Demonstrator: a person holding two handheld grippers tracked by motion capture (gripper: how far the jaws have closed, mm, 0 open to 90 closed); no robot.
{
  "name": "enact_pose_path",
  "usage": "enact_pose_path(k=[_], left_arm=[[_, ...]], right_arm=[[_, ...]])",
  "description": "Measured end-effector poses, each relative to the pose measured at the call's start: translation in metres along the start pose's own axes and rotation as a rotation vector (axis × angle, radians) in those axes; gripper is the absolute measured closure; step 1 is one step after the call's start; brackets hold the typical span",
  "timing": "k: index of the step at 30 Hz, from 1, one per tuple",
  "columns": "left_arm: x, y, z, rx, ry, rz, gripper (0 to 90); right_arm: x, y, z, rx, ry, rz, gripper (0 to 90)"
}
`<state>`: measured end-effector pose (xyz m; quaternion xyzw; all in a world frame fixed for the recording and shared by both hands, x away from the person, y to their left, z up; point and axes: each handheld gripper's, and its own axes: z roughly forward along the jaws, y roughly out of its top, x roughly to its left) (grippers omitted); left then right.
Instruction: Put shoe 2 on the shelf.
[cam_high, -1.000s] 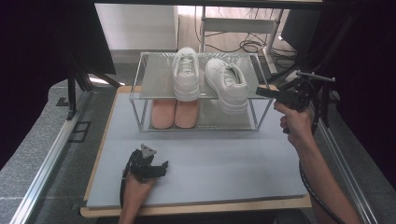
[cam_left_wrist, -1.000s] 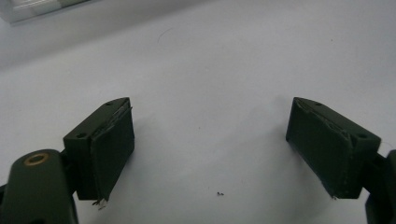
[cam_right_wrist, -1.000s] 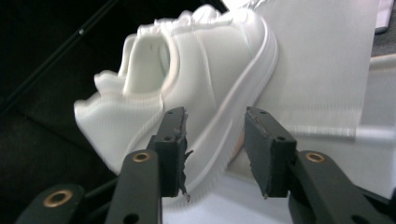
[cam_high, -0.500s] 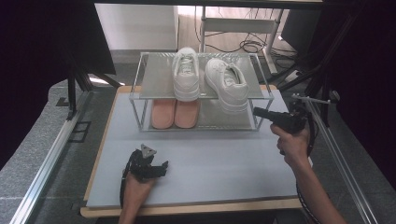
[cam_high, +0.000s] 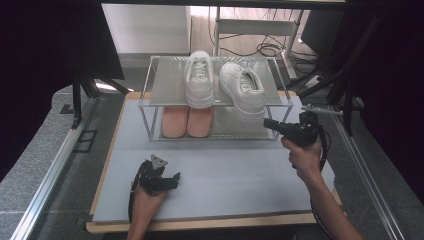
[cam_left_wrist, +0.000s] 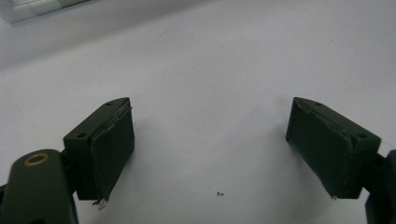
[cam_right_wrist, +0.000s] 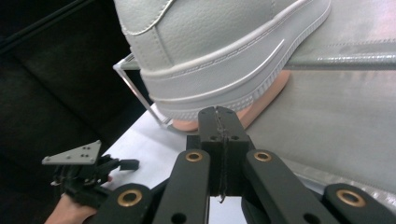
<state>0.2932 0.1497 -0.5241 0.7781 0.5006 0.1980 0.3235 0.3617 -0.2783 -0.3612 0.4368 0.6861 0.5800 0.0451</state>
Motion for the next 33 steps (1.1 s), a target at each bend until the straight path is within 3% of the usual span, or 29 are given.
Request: enact_pose_path(k=[10, 23, 33], left_arm=[[0.000, 0.000, 0.000, 0.000, 0.000, 0.001, 15.6], [0.000, 0.000, 0.000, -0.001, -0.001, 0.000, 15.6], [0.000, 0.000, 0.000, 0.004, -0.001, 0.006, 15.7]], right_arm=[[0.001, 0.003, 0.011, -0.007, 0.000, 0.001, 90.0], [0.008, 0.013, 0.055, 0.009, -0.001, -0.024, 90.0], [0.010, 0.019, 0.076, 0.017, -0.017, -0.037, 90.0]])
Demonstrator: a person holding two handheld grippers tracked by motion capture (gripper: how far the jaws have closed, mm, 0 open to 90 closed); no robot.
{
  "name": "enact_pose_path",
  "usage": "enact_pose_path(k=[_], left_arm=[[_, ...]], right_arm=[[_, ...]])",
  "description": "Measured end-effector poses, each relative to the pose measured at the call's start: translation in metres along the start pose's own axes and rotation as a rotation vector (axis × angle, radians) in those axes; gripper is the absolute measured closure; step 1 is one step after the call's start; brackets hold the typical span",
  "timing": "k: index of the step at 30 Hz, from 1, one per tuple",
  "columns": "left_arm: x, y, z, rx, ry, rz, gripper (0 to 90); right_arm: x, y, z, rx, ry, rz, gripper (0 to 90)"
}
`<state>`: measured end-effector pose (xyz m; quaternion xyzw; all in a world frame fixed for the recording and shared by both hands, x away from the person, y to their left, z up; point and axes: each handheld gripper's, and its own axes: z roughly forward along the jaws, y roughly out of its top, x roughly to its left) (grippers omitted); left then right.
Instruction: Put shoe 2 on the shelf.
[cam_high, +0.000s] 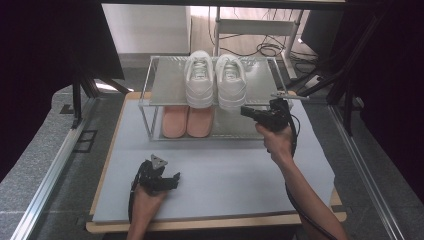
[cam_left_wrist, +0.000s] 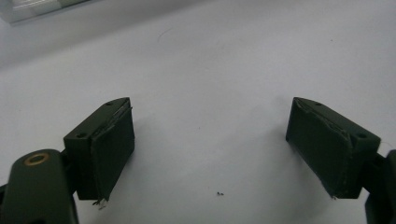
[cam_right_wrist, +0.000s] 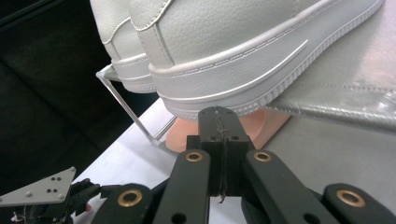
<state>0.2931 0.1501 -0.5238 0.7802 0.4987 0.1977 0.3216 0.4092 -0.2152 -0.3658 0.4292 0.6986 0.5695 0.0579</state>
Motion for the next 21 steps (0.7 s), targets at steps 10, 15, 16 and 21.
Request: enact_pose_path(k=[10, 15, 16, 21], left_arm=[[0.000, 0.000, 0.000, 0.005, -0.001, 0.004, 15.7], [0.000, 0.000, 0.000, 0.006, -0.001, 0.003, 15.7], [0.000, 0.000, 0.000, 0.006, -0.001, 0.003, 15.7], [0.000, 0.000, 0.000, 0.006, -0.001, 0.005, 15.6]], right_arm=[[0.006, 0.002, 0.020, 0.001, 0.001, -0.011, 90.0], [0.003, 0.000, 0.017, 0.008, -0.006, -0.020, 88.7], [0.002, 0.000, 0.016, 0.008, -0.005, -0.015, 88.0], [0.002, -0.003, 0.011, 0.021, -0.012, -0.035, 84.9]])
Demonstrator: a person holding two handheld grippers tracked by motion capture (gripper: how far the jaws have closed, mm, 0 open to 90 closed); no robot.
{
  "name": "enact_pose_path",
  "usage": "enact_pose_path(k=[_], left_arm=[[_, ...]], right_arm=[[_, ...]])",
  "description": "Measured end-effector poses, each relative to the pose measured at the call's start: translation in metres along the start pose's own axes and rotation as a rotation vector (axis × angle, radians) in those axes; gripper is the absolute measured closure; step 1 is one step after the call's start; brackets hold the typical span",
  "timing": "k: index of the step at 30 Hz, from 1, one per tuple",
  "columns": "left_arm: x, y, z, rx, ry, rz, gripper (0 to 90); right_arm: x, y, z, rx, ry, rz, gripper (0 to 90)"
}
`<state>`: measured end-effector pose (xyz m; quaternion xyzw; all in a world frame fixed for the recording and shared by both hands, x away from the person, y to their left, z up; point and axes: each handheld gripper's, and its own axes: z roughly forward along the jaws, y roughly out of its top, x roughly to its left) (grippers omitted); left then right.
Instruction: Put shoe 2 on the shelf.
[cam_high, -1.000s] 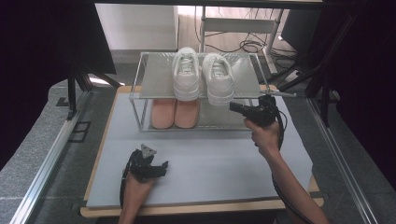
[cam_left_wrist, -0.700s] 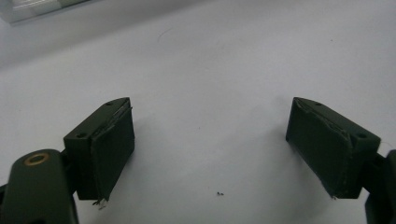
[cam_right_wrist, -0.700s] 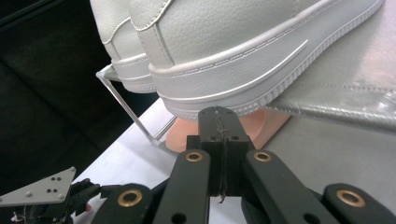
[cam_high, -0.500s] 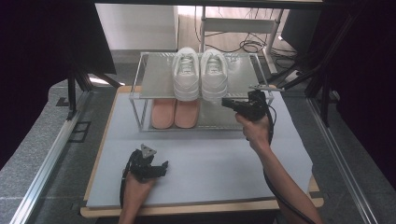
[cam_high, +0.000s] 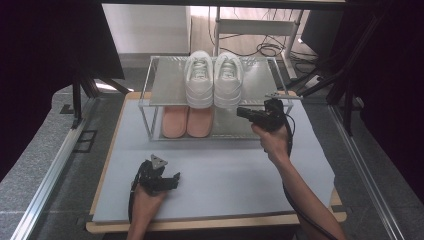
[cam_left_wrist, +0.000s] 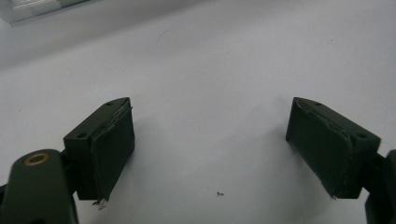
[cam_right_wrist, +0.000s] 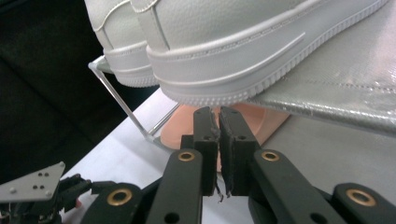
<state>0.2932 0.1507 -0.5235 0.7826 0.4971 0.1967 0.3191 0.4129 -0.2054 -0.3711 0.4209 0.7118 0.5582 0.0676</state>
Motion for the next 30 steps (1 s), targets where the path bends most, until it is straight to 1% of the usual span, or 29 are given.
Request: enact_pose_path(k=[3, 7, 12, 15, 19, 26, 30], left_arm=[[0.000, 0.000, 0.000, 0.000, 0.000, 0.000, 15.7], [0.000, 0.000, 0.000, 0.000, 0.001, 0.000, 15.7], [0.000, 0.000, 0.000, -0.005, 0.002, -0.003, 15.8], [0.000, 0.000, 0.000, -0.005, 0.002, -0.003, 15.8], [0.000, 0.000, 0.000, -0.005, 0.002, -0.003, 15.8], [-0.001, 0.000, 0.001, -0.010, 0.002, -0.009, 15.8], [-0.001, 0.000, 0.001, -0.011, 0.001, -0.012, 15.7]], right_arm=[[0.000, -0.002, -0.003, 0.013, -0.009, -0.019, 81.4], [0.002, -0.006, -0.008, 0.032, -0.040, -0.056, 74.7], [0.007, -0.009, -0.015, 0.044, -0.070, -0.117, 64.3], [0.010, -0.012, -0.019, 0.061, -0.087, -0.152, 58.9], [0.011, -0.017, -0.022, 0.071, -0.099, -0.177, 52.5], [0.008, -0.026, -0.030, 0.090, -0.121, -0.223, 40.8], [0.006, -0.032, -0.036, 0.104, -0.127, -0.237, 36.1]])
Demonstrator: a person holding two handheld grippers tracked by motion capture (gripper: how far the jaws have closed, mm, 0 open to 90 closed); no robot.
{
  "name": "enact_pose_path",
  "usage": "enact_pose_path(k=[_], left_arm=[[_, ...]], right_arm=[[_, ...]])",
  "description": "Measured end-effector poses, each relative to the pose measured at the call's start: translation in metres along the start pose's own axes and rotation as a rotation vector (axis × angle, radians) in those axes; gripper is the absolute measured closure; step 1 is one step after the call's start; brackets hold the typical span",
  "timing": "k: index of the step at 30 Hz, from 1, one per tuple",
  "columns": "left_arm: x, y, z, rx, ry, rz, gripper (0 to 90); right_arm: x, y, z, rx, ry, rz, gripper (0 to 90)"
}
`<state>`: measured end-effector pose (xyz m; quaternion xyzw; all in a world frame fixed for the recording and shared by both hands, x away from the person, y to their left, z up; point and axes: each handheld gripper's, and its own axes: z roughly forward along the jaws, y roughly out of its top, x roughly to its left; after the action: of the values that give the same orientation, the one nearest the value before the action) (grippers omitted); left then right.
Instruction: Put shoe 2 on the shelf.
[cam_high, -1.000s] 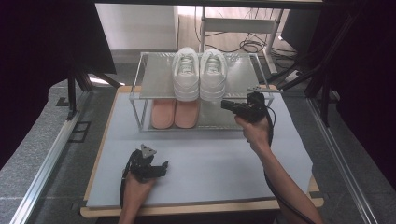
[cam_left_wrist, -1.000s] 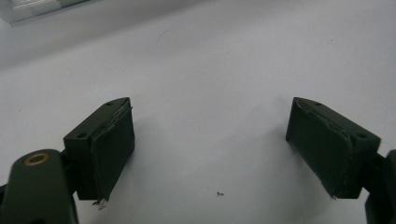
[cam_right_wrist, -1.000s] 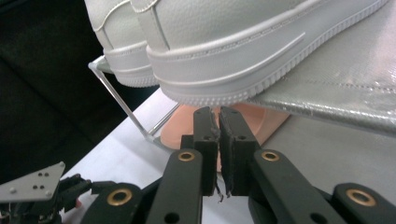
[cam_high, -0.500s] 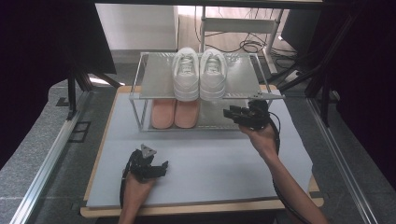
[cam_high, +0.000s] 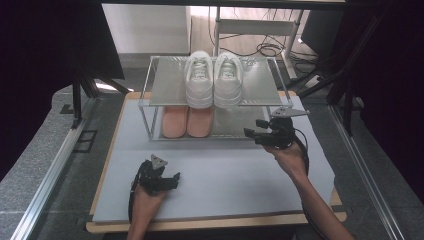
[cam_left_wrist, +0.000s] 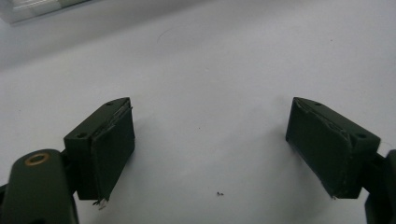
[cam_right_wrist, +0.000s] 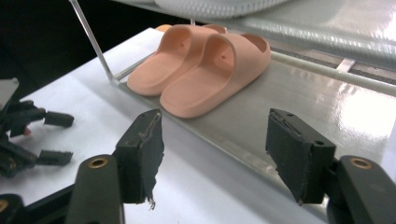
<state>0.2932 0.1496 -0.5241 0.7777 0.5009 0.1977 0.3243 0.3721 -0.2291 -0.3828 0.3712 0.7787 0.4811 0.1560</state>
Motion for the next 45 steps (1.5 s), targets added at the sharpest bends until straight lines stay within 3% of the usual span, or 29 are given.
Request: enact_pose_path(k=[9, 13, 19, 21, 23, 26, 29, 34, 40, 45], left_arm=[[0.000, 0.000, 0.000, 0.001, -0.001, 0.000, 15.7], [0.000, 0.000, 0.000, 0.001, -0.002, 0.000, 15.7], [0.000, 0.000, 0.000, -0.001, -0.001, -0.001, 15.7], [0.001, 0.000, 0.000, 0.001, -0.004, -0.004, 15.6], [0.000, 0.000, 0.000, 0.002, -0.001, 0.001, 15.7], [0.000, 0.000, 0.000, 0.006, -0.003, 0.002, 15.9], [0.000, 0.000, 0.000, 0.006, -0.004, -0.002, 15.9], [0.002, 0.000, 0.000, 0.011, -0.011, -0.004, 15.6], [0.001, 0.000, 0.000, 0.007, -0.010, -0.006, 15.6], [0.001, 0.000, 0.000, 0.006, -0.008, -0.004, 15.6]], right_arm=[[-0.002, -0.015, -0.013, 0.048, -0.013, -0.034, 23.9], [-0.006, -0.022, -0.022, 0.052, -0.012, -0.025, 19.1], [-0.011, -0.036, -0.035, 0.077, -0.047, -0.045, 13.4], [-0.012, -0.044, -0.037, 0.078, -0.061, -0.074, 9.8], [-0.013, -0.055, -0.039, 0.110, -0.088, -0.136, 6.0], [-0.012, -0.068, -0.042, 0.164, -0.109, -0.184, 1.0], [-0.010, -0.078, -0.043, 0.155, -0.085, -0.148, 0.0], [-0.012, -0.098, -0.039, 0.160, -0.114, -0.125, 0.0], [-0.015, -0.119, -0.031, 0.210, -0.144, -0.132, 0.0], [-0.025, -0.141, -0.021, 0.265, -0.166, -0.101, 0.0]])
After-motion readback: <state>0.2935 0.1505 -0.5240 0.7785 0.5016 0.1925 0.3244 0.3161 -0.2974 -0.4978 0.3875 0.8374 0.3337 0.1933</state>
